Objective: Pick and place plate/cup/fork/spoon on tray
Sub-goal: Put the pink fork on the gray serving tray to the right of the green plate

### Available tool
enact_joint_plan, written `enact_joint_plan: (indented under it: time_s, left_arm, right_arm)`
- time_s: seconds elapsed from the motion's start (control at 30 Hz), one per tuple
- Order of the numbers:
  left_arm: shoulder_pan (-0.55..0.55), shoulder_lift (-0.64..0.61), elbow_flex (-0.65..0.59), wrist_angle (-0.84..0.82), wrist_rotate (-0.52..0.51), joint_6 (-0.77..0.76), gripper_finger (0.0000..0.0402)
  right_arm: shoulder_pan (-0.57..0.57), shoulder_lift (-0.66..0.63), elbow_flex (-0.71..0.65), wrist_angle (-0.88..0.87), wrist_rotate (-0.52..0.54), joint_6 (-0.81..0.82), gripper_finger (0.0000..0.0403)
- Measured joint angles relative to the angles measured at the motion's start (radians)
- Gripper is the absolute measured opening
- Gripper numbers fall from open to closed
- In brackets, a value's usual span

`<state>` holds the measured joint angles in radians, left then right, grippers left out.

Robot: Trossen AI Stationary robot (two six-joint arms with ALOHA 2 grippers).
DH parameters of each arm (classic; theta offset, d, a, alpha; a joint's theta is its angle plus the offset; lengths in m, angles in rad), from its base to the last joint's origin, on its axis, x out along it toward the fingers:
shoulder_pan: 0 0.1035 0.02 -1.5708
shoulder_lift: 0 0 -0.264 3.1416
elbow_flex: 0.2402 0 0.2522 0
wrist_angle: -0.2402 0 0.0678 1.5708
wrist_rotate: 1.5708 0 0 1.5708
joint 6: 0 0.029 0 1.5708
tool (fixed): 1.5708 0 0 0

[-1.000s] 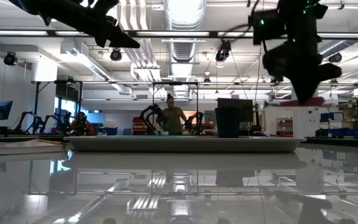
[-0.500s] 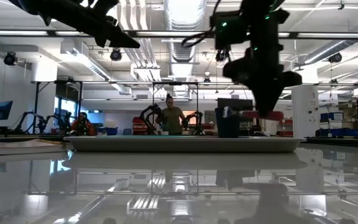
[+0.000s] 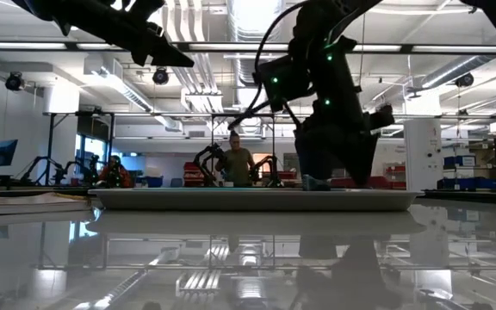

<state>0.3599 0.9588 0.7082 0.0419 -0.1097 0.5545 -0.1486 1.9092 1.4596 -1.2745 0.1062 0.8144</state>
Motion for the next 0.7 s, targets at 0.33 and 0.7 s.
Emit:
enact_joint_plan:
  time_s: [0.33, 0.7]
  left_arm:
    - [0.0, 0.0, 0.0, 0.0, 0.0, 0.0, 0.0]
    - [0.0, 0.0, -0.001, 0.0, 0.0, 0.0, 0.0]
  right_arm:
    - [0.0, 0.077, 0.002, 0.016, 0.002, -0.004, 0.0036]
    - [0.0, 0.069, 0.004, 0.073, -0.015, -0.004, 0.0112]
